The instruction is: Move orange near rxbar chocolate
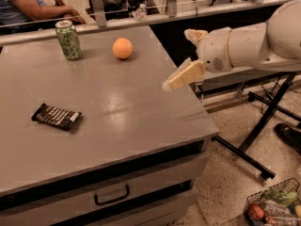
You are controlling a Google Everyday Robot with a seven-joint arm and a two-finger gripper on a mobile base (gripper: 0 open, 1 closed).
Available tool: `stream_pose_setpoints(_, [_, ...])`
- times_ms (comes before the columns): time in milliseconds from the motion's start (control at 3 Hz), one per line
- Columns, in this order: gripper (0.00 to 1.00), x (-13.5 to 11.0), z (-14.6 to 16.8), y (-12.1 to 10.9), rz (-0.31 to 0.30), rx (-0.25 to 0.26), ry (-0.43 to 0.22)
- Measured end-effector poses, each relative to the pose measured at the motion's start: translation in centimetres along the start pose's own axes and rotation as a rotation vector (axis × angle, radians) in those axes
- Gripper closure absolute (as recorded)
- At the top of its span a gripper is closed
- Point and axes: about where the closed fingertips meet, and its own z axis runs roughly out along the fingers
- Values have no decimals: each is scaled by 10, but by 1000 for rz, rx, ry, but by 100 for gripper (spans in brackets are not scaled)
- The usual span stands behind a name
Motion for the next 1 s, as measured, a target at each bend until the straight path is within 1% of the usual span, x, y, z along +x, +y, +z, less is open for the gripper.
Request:
stream_pose_setpoints(333, [0,14,38,-26,10,18,-75])
stream_pose_setpoints(667, [0,25,72,-48,22,19,-102])
stream_pose_setpoints(1000, [0,26,106,-68,60,31,-114])
